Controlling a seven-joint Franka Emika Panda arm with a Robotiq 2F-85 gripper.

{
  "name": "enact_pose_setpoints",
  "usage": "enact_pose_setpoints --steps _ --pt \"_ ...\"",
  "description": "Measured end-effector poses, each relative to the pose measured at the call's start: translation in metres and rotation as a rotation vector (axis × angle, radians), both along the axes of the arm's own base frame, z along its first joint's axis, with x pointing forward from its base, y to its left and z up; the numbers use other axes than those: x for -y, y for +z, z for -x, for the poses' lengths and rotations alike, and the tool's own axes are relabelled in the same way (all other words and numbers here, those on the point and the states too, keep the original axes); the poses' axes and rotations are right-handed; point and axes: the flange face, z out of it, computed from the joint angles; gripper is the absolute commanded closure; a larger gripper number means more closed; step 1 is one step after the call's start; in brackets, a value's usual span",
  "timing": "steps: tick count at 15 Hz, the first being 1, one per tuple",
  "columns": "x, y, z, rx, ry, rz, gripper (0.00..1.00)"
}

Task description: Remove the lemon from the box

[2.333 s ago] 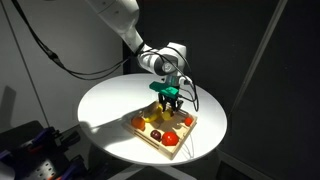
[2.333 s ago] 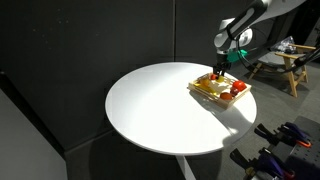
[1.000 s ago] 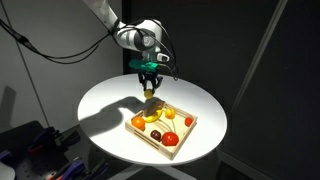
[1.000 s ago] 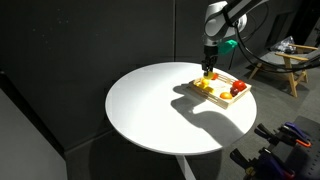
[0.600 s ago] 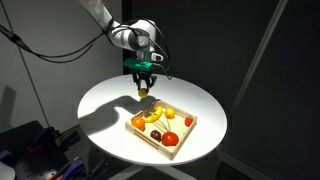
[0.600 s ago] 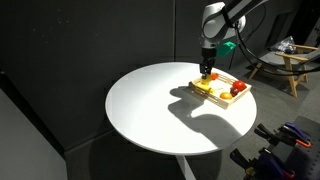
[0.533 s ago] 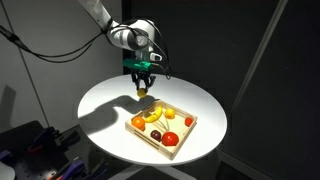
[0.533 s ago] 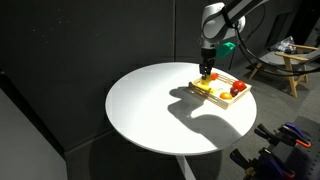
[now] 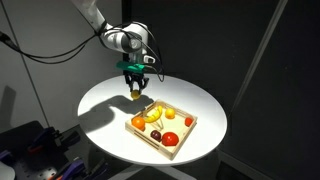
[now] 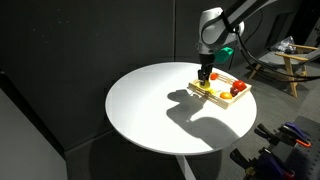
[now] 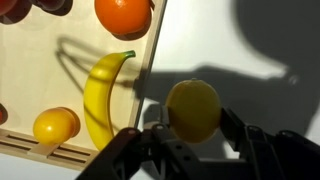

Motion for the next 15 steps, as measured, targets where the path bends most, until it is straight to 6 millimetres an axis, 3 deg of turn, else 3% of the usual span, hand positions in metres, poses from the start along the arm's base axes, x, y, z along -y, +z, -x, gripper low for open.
enact_pose_setpoints --steps 15 --pt "0.0 -0.043 0.012 0.005 0.0 -0.005 0.7"
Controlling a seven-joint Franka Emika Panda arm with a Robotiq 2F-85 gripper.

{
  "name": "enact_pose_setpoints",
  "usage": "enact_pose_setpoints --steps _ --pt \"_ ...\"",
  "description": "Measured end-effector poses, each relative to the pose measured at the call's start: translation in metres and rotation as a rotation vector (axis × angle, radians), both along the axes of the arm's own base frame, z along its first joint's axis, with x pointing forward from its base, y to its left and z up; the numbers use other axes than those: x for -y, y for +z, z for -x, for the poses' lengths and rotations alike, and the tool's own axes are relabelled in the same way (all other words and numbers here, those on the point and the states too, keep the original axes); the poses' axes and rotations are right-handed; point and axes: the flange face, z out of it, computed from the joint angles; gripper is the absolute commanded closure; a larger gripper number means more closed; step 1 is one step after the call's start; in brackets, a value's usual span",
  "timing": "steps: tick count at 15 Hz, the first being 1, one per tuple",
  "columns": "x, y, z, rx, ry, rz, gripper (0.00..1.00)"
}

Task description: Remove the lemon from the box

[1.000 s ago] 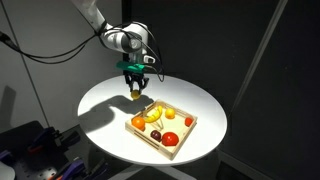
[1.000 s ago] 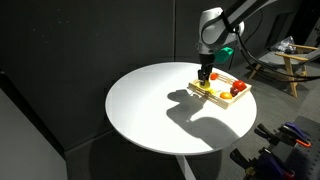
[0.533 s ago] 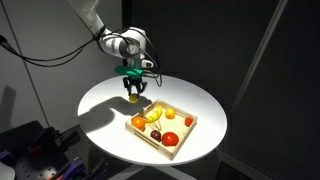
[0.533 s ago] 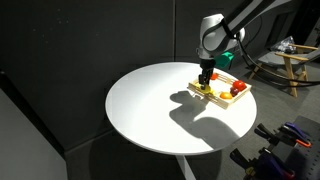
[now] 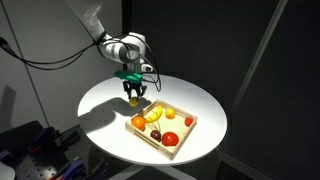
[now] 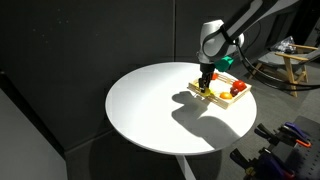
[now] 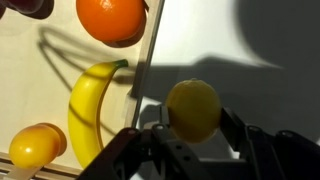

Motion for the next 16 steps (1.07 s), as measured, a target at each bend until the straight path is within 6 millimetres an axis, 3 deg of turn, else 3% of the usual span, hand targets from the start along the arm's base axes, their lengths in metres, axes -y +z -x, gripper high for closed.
enact_pose_setpoints --steps 11,12,16 --pt "0.004 -0.0009 -0.0039 0.037 -0.038 0.003 0.7" --pt "0.0041 -0.0008 -0.0039 0.037 -0.038 0.003 0.45" --pt "0.0041 -0.0006 -0.0039 0.037 -0.038 0.003 0.45"
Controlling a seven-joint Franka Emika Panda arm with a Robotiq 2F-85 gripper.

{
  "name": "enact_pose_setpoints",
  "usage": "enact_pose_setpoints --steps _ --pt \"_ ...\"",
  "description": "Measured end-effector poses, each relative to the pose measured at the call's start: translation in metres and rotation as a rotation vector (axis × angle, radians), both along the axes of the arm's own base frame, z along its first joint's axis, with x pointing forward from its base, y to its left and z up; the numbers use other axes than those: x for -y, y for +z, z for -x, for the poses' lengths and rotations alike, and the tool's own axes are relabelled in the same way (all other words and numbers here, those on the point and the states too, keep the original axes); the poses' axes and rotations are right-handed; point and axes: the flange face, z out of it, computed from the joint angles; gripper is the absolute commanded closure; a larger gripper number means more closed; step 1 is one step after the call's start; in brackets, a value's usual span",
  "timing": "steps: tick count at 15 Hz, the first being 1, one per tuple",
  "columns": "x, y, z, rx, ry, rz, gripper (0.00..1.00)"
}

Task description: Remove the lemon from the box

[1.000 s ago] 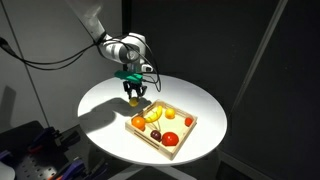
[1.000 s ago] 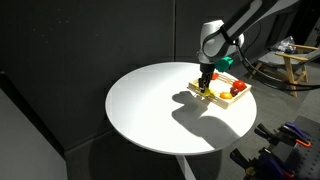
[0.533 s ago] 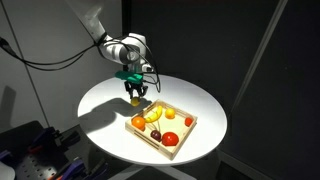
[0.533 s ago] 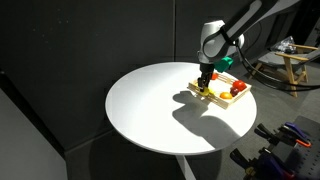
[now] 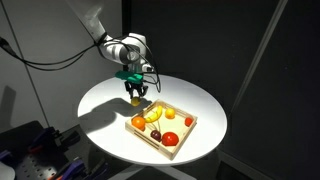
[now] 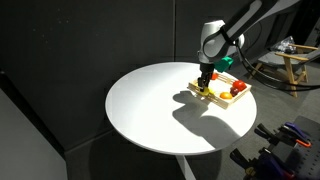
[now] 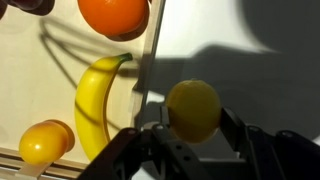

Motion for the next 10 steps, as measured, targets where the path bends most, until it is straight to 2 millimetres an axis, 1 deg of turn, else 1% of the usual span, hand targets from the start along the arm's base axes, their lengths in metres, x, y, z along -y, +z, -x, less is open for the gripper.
enact_pose_setpoints --steps 5,6,10 --pt "0.0 0.0 0.0 0.0 0.0 0.0 0.45" --pt "0.0 0.0 0.0 0.0 0.0 0.0 0.7" --pt "-0.001 -0.0013 0.0002 -0.002 0.002 -0.001 0.7"
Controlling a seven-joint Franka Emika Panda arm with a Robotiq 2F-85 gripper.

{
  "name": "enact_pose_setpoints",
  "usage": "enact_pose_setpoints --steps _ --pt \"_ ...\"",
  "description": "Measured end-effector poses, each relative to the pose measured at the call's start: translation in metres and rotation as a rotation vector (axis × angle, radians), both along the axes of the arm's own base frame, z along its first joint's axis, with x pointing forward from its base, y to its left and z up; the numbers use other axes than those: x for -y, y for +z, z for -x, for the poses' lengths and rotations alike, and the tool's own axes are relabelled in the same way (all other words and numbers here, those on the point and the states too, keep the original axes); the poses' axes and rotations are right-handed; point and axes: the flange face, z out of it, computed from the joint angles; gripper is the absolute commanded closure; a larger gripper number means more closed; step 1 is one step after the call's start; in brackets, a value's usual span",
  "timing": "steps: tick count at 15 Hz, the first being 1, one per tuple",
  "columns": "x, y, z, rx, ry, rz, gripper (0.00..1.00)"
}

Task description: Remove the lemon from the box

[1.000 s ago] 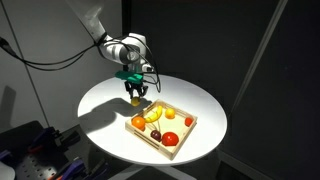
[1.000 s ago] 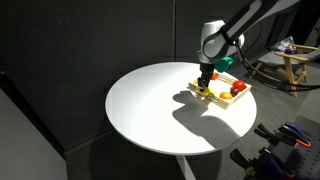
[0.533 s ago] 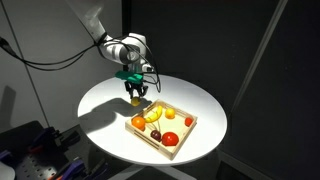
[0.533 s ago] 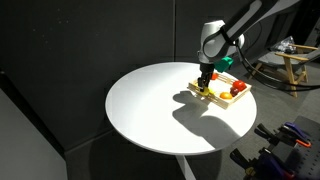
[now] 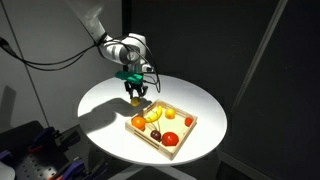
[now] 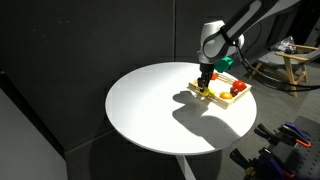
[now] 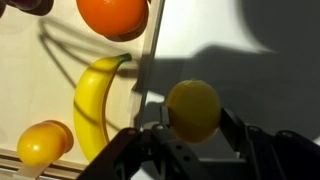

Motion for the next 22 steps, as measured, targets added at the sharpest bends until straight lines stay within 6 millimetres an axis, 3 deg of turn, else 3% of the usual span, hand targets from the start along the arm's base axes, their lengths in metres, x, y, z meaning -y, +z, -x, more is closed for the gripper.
enact_pose_setpoints --steps 6,15,22 --pt "-0.016 0.001 -0.001 0.003 0.026 -0.008 0.7" --pt "-0.058 0.001 -0.001 0.004 0.096 -0.018 0.7" --pt "-0.073 -0.018 -0.002 -0.02 0.119 -0.025 0.7"
